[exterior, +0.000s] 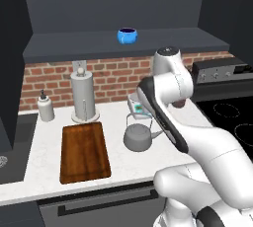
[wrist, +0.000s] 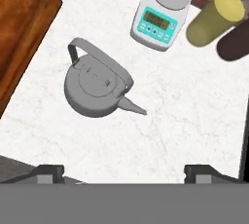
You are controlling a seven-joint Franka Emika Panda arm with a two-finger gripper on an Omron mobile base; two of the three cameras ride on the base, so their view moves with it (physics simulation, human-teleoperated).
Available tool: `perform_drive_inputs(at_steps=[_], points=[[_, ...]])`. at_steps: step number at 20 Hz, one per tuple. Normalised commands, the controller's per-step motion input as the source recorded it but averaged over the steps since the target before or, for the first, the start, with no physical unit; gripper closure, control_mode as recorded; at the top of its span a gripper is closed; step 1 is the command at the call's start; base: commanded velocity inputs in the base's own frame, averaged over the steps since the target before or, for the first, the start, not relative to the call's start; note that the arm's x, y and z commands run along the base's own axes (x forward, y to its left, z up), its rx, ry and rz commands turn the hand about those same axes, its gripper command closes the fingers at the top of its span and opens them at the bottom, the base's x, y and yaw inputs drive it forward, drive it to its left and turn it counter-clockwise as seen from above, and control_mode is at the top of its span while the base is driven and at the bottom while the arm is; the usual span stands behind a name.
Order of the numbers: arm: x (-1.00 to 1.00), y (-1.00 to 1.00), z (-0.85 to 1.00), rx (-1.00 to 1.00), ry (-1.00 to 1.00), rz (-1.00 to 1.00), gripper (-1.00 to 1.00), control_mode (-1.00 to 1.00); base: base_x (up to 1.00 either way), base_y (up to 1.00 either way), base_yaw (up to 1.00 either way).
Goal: Pick the kettle from the counter and place it on the tray. Then pick the mug from the cabinet and place it on the tray. Then close the cabinet doors.
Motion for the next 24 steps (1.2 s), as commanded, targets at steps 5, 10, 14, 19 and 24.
perform_drive_inputs(at_steps=[5,10,14,19,24], points=[[0.09,0.31,-0.16,0.00,0.00,0.27,-1.00,-1.00,0.00,0.00,0.00],[0.25,0.25,-0.18,-0.03,0.00,0.23,-1.00,-1.00,0.00,0.00,0.00],[0.35,0.10,-0.17,-0.01,0.00,0.15,-1.00,-1.00,0.00,0.00,0.00],[0.46,0.03,-0.19,-0.04,0.04,0.04,-1.00,-1.00,0.00,0.00,0.00],[0.39,0.05,-0.24,-0.01,0.08,0.00,-1.00,-1.00,0.00,0.00,0.00]])
